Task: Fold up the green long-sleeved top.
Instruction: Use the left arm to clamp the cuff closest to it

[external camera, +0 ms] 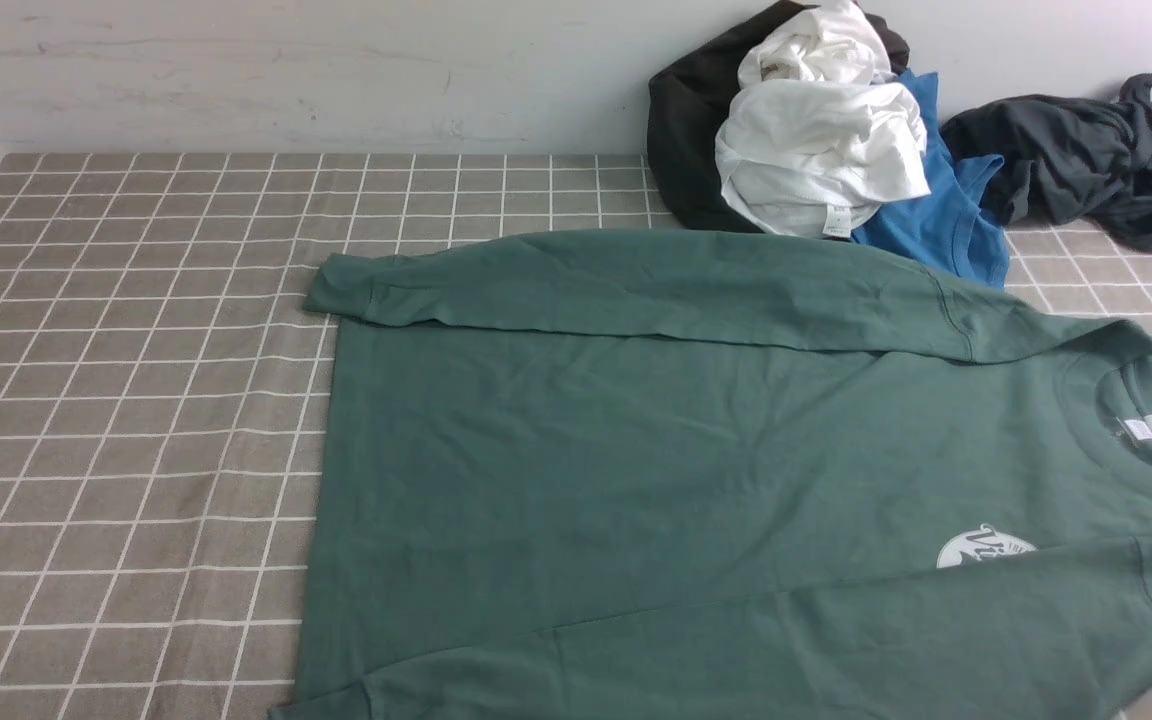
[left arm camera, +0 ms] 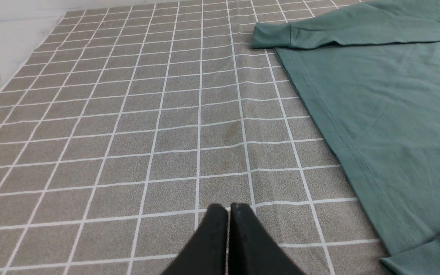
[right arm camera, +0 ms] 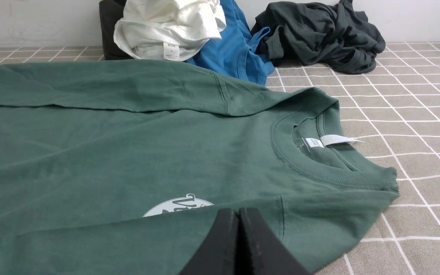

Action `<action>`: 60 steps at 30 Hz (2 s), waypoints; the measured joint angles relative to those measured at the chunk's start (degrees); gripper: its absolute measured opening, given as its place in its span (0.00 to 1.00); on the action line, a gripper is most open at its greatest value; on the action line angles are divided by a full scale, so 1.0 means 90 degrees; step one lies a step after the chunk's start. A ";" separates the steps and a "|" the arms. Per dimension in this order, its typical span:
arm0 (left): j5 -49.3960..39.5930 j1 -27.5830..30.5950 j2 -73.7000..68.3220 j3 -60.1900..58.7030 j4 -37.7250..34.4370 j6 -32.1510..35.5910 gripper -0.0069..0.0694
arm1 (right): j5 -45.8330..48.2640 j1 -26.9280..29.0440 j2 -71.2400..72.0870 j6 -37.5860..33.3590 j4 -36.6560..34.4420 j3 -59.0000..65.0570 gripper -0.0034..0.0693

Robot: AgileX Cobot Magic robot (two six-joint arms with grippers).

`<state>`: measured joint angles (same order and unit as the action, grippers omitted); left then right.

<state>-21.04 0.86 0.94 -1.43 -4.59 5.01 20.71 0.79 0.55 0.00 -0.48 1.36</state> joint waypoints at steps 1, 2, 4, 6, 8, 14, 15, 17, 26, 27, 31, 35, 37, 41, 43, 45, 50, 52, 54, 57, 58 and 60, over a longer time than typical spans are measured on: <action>0.0000 0.0000 0.0000 0.0000 0.0000 0.0000 0.08 | 0.0000 0.0000 0.0000 0.0000 0.0000 0.0000 0.03; 0.0000 0.0000 0.0000 0.0000 0.0000 0.0000 0.08 | 0.0000 0.0000 0.0000 0.0000 0.0000 0.0000 0.03; 0.0000 0.0000 0.0000 0.0000 0.0000 0.0000 0.08 | 0.0000 0.0000 0.0000 0.0000 0.0000 0.0000 0.03; 0.0000 0.0000 0.0000 0.0000 0.0000 0.0000 0.08 | 0.0000 0.0000 0.0000 0.0000 0.0000 0.0000 0.03; 0.0000 0.0000 0.0000 0.0000 0.0000 0.0000 0.08 | 0.0000 0.0000 0.0000 0.0000 0.0000 0.0000 0.03; 0.0000 0.0000 0.0000 0.0000 0.0000 0.0000 0.08 | 0.0000 0.0000 0.0000 0.0000 0.0000 0.0000 0.03; 0.0000 0.0000 0.0000 0.0000 0.0000 0.0000 0.08 | 0.0000 0.0000 0.0000 0.0000 0.0000 0.0000 0.03; 0.0000 0.0000 0.0000 0.0000 0.0000 0.0000 0.08 | 0.0000 0.0000 0.0000 0.0000 0.0000 0.0000 0.03; 0.0129 0.0000 0.0000 -0.0006 -0.0008 0.0000 0.08 | 0.0000 0.0000 0.0000 0.0000 0.0053 0.0000 0.03; 0.0248 0.0000 0.0000 -0.0012 0.0004 0.0000 0.08 | 0.0000 0.0000 0.0000 0.0000 0.0053 0.0000 0.03; 0.0568 0.0000 0.0000 -0.0012 0.0075 0.0000 0.08 | 0.0014 0.0000 0.0000 0.0000 0.0166 0.0000 0.03; 0.0831 -0.0111 0.0000 -0.0012 0.0081 0.0000 0.08 | 0.0011 0.0000 0.0000 0.0000 0.0179 0.0000 0.03; 0.0941 -0.0193 0.0000 -0.0012 0.0087 0.0000 0.08 | -0.0015 0.0000 0.0000 0.0000 0.0201 0.0000 0.03; 0.1397 -0.0366 0.0000 -0.0012 0.0087 0.0000 0.08 | -0.0581 0.0000 0.0000 0.0000 0.0289 0.0019 0.03; 0.1608 -0.0372 0.0000 -0.0012 0.0087 0.0000 0.08 | -0.0943 0.0000 0.0000 0.0000 0.0303 0.0019 0.03; 0.2337 -0.0372 0.0000 -0.0012 0.0087 0.0000 0.08 | -0.1934 0.0000 0.0000 0.0000 0.0310 0.0019 0.03; 0.3877 -0.0373 0.0000 -0.0012 0.0087 0.0000 0.08 | -0.4131 0.0000 0.0000 0.0536 0.0323 0.0019 0.03; 0.4538 -0.0373 0.0000 -0.0012 0.0067 -0.0051 0.08 | -0.4829 0.0000 0.0000 0.0954 0.0327 0.0019 0.03; 0.4962 -0.0373 0.0000 -0.0012 0.0027 -0.0148 0.08 | -0.5180 0.0000 0.0000 0.1207 0.0327 0.0019 0.03; 0.6266 -0.0379 0.0000 0.0000 -0.0040 -0.0454 0.08 | -0.5636 0.0000 0.0000 0.1627 0.0335 0.0019 0.03; 0.6293 -0.0379 0.0000 0.0151 -0.0019 -0.0556 0.08 | -0.5714 0.0000 0.0000 0.1704 0.0335 0.0019 0.03; 0.5993 -0.0379 -0.0048 0.0580 0.0054 -0.0622 0.08 | -0.5573 0.0000 0.0000 0.1734 0.0352 -0.0088 0.03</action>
<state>32.90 -2.55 0.51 3.79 -4.10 -0.59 -29.45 0.79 0.55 15.61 2.69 0.56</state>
